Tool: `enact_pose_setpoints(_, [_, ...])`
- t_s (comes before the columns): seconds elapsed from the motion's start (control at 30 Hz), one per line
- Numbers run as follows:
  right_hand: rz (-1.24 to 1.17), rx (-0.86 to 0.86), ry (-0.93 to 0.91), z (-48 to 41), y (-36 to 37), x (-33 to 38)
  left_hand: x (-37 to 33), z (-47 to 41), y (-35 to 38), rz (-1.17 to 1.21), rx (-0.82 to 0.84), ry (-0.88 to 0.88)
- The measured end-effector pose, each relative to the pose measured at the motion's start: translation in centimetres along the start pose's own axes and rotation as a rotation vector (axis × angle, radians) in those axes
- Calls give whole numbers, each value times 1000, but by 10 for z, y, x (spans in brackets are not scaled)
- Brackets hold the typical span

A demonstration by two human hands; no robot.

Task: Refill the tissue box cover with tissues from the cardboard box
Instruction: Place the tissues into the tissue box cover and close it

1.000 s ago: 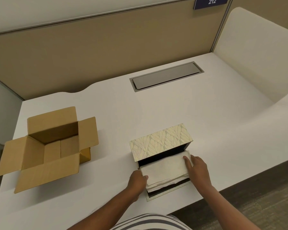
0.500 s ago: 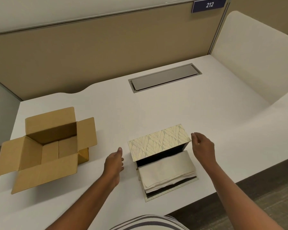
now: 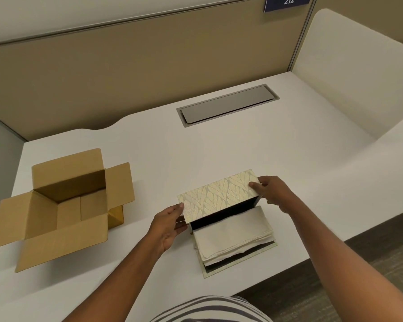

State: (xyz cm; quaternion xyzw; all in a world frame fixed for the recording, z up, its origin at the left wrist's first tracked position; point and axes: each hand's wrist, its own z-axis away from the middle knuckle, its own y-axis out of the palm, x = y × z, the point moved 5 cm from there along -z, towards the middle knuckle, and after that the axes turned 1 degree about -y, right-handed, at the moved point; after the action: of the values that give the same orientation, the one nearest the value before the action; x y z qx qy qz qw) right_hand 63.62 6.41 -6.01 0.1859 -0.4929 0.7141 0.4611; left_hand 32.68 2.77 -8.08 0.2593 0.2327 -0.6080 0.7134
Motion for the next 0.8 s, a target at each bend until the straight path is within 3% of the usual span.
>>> enact_pose_setpoints(0.2, [-99, 116, 28, 5, -4, -6, 0, 3, 0, -4, 10, 80])
enact_pose_setpoints(0.8, [-163, 103, -44, 21, -7, -18, 9, 13, 2, -88, 32, 236])
